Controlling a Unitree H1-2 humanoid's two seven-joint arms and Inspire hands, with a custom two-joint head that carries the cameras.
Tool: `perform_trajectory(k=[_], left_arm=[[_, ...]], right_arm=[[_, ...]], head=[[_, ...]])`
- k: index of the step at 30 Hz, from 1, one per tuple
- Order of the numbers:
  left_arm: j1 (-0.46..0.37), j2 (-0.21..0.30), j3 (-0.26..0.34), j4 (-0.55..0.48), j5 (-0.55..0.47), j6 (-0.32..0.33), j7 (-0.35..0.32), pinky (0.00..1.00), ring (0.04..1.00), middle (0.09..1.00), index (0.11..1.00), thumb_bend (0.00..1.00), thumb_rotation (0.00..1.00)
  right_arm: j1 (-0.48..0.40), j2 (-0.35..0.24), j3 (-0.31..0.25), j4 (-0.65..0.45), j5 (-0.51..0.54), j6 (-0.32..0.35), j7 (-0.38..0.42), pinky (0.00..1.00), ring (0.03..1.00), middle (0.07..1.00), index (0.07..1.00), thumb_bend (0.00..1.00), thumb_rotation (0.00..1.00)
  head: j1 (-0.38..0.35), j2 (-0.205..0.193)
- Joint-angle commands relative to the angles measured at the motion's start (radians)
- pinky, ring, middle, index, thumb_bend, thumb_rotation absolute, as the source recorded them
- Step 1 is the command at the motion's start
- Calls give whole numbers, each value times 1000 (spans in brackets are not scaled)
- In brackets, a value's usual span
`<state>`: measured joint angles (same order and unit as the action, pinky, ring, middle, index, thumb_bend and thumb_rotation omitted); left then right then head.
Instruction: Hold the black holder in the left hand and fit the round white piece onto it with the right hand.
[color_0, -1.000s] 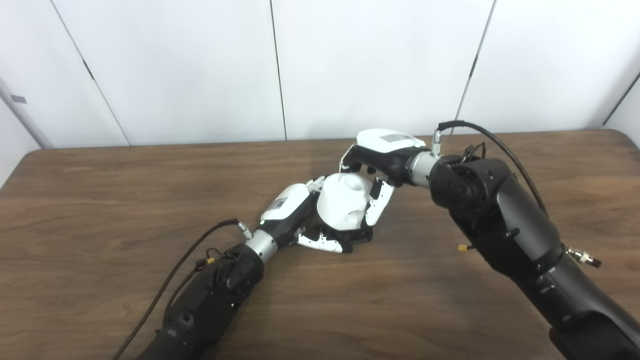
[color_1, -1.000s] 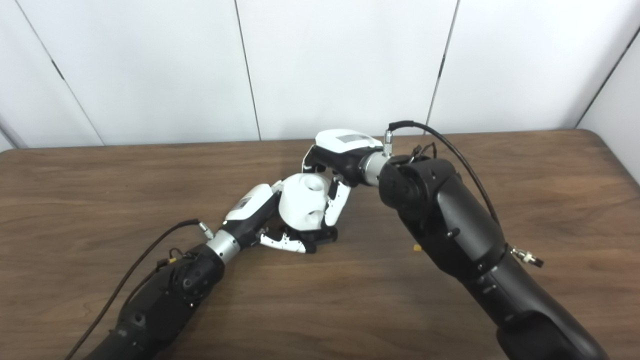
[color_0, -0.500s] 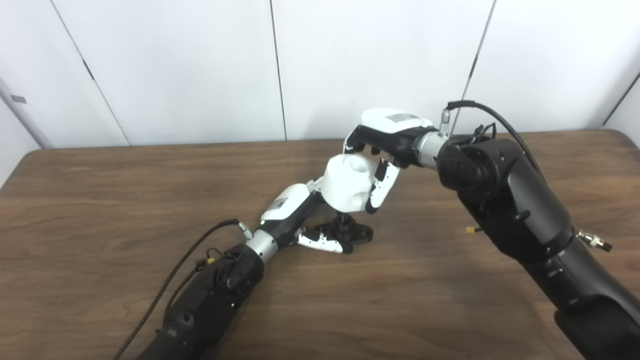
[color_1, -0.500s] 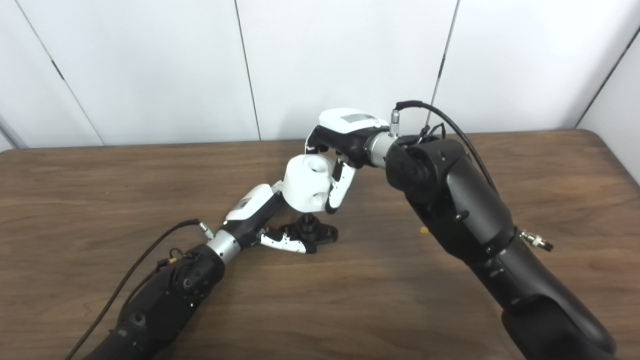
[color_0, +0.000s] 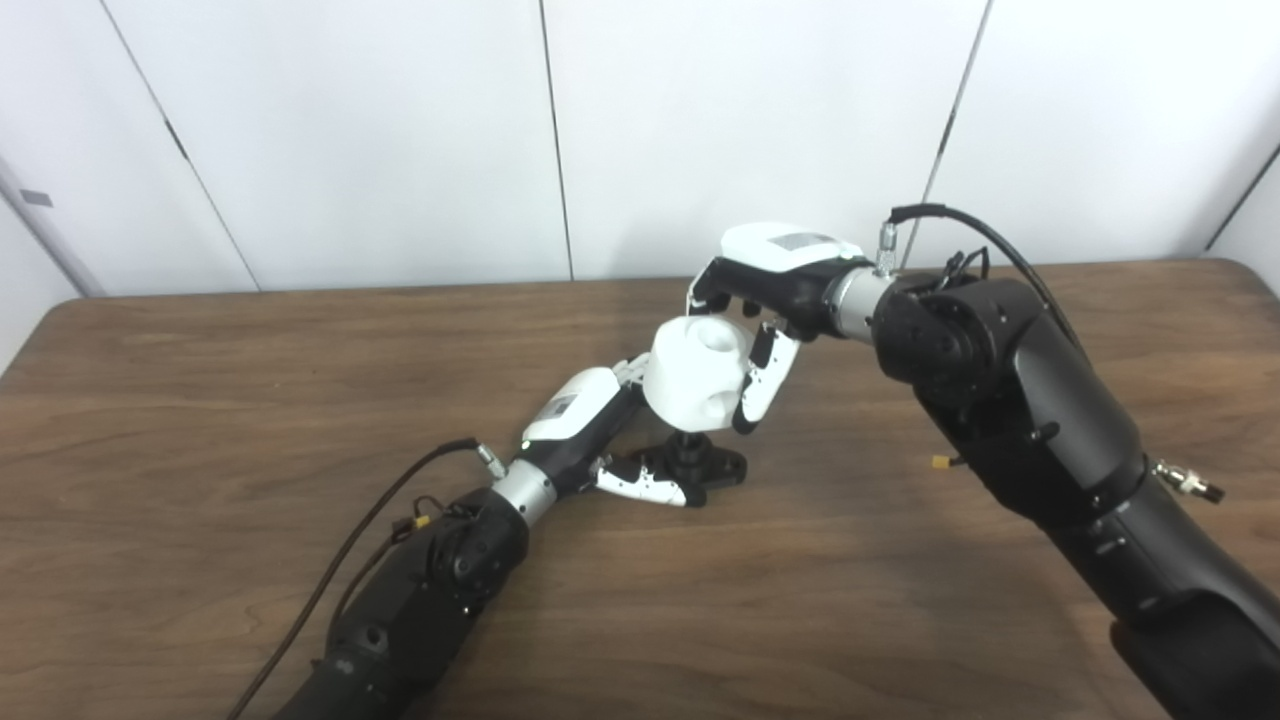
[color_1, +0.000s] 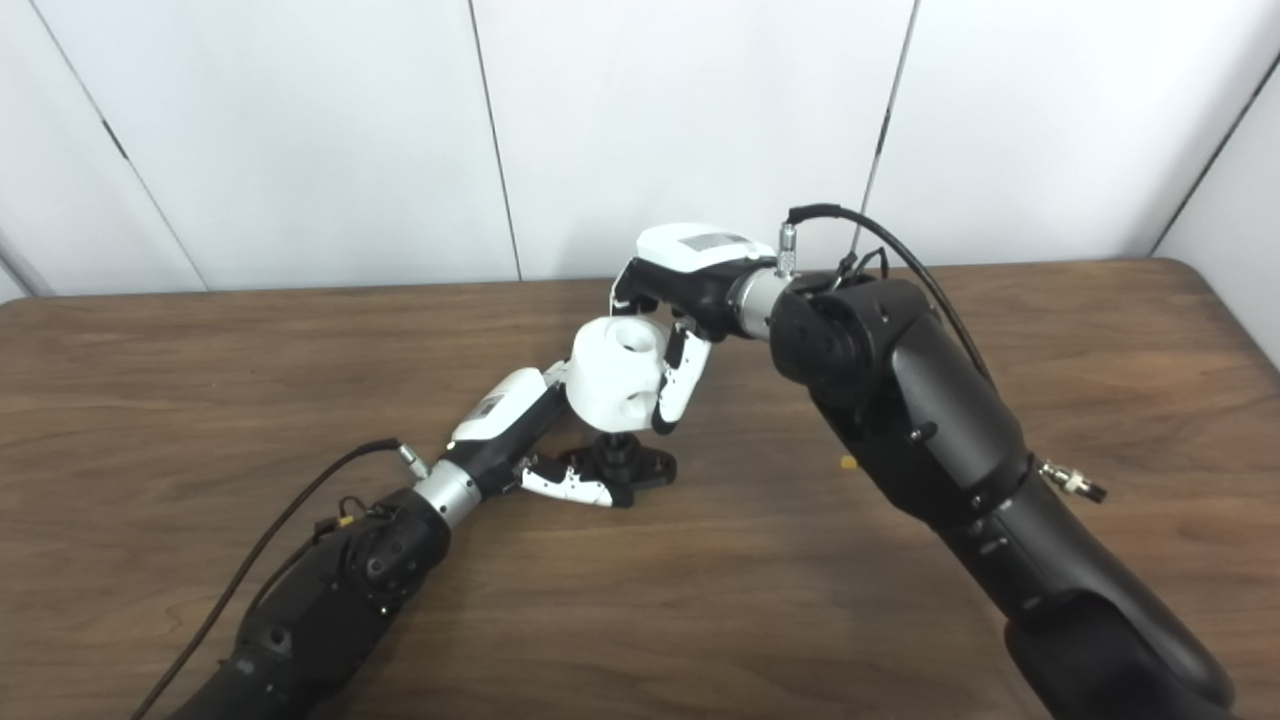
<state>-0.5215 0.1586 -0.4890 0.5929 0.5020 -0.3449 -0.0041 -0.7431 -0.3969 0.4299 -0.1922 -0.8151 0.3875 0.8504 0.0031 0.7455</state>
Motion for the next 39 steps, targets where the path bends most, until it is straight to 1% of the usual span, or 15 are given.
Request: perform_trajectory(k=[1, 6, 11, 16, 19, 21, 30, 33, 39], left_arm=[[78, -50, -58, 49, 16, 27, -81, 1000, 1000, 963, 482, 523, 57], [78, -51, -58, 47, 18, 25, -76, 1000, 1000, 962, 481, 524, 57], [82, -52, -59, 30, 17, 41, -87, 1000, 1000, 968, 482, 524, 58], [87, -52, -57, 14, 10, 51, -90, 1000, 1000, 969, 482, 524, 58], [90, -51, -54, 3, 0, 57, -97, 1000, 1000, 968, 482, 524, 58], [90, -49, -56, 1, 0, 57, -95, 1000, 1000, 969, 481, 524, 58], [90, -44, -65, -12, 0, 59, -93, 1000, 1000, 970, 481, 524, 58], [94, -46, -64, -23, -3, 76, -100, 1000, 1000, 973, 481, 524, 59], [95, -50, -68, -30, -5, 88, -104, 1000, 1000, 970, 481, 524, 58]], right_arm=[[-37, -7, -4, -9, -12, -13, -15, 670, 780, 745, 484, 522, 137], [-23, -7, 20, 1, -18, -23, -17, 672, 786, 747, 484, 522, 138], [-8, -4, 34, 19, -12, -30, -24, 667, 770, 756, 484, 522, 139], [2, 7, 35, 48, -8, -39, -47, 658, 779, 766, 484, 523, 140], [9, 15, 32, 70, 2, -46, -66, 675, 783, 757, 485, 524, 139], [13, 18, 33, 84, 4, -57, -77, 669, 780, 754, 485, 524, 139], [24, 30, 40, 127, 1, -72, -101, 658, 785, 743, 485, 522, 140], [27, 35, 42, 138, -1, -78, -108, 654, 781, 741, 485, 521, 140], [20, 36, 62, 147, -5, -95, -99, 692, 792, 747, 483, 519, 139]], head=[[4, 3], [8, 5], [20, 9], [23, 12], [23, 14], [23, 14], [24, 18], [25, 20], [30, 25]])
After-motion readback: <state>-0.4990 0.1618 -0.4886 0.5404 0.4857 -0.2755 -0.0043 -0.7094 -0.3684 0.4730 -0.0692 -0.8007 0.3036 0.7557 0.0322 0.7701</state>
